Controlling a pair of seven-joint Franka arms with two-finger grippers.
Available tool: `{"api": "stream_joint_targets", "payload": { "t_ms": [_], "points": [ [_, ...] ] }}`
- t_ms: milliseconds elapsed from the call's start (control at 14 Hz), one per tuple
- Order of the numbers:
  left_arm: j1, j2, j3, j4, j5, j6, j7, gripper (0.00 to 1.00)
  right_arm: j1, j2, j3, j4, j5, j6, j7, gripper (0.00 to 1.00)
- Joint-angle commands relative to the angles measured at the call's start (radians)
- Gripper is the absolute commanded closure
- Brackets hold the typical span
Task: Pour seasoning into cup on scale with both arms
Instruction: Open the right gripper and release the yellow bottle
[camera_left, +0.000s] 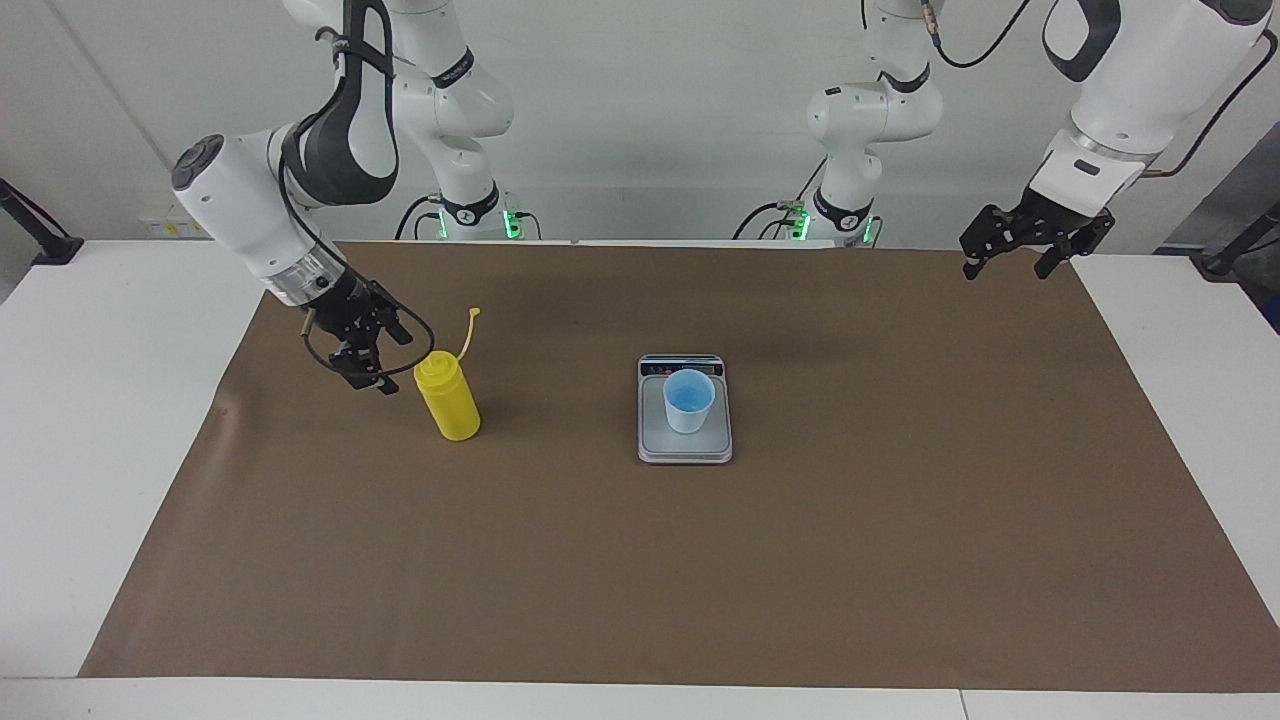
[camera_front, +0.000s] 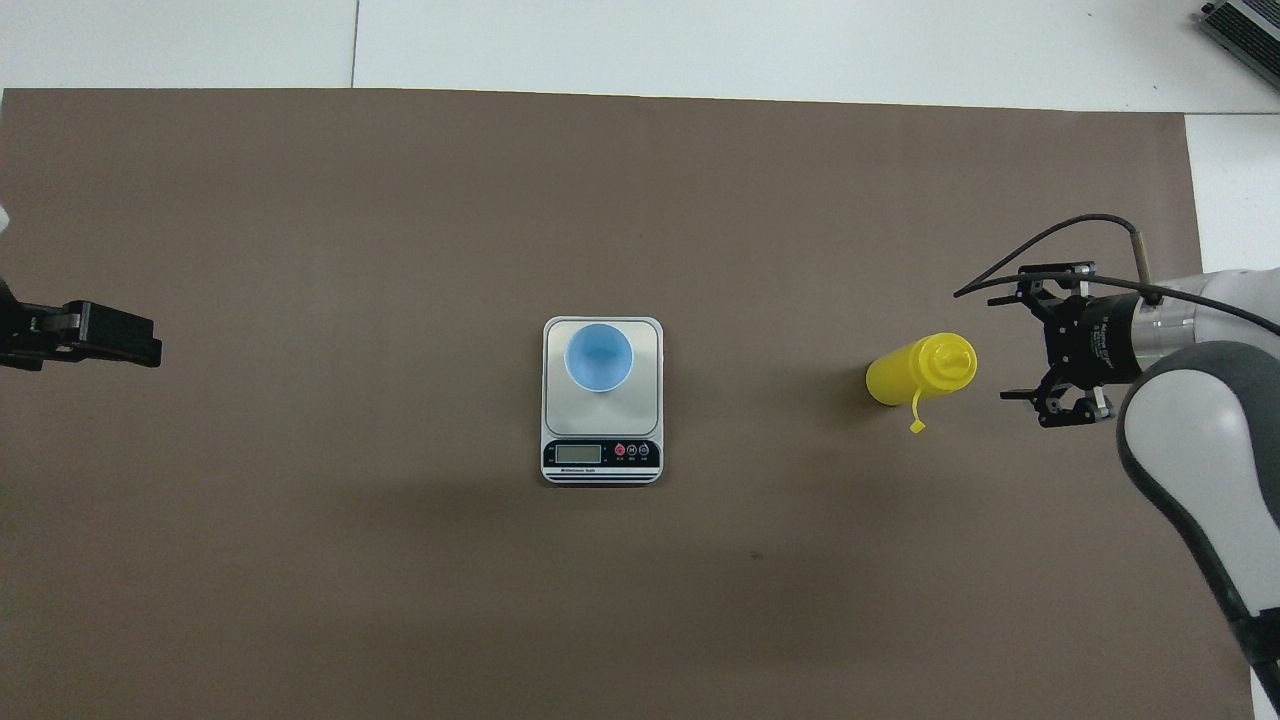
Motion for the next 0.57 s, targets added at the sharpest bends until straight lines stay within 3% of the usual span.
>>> {"api": "stream_joint_targets", "payload": {
  "t_ms": [0,214,500],
  "points": [
    [0.012,-0.018,-0.004,-0.012,-0.008,-0.009,0.009,0.0,0.042,-0.056,0.005,-0.006,-0.105,-0.045,-0.082,0.0],
    [0.012,-0.018,-0.004,-0.012,-0.008,-0.009,0.009,0.0,0.096,-0.085,0.005,-0.006,-0.145,-0.093,-0.261,0.0],
    [0.012,-0.018,-0.004,-0.012,-0.008,-0.009,0.009,0.0,0.093,-0.106,-0.003,0.003,-0.177,-0.115,-0.868,0.0]
  ]
}}
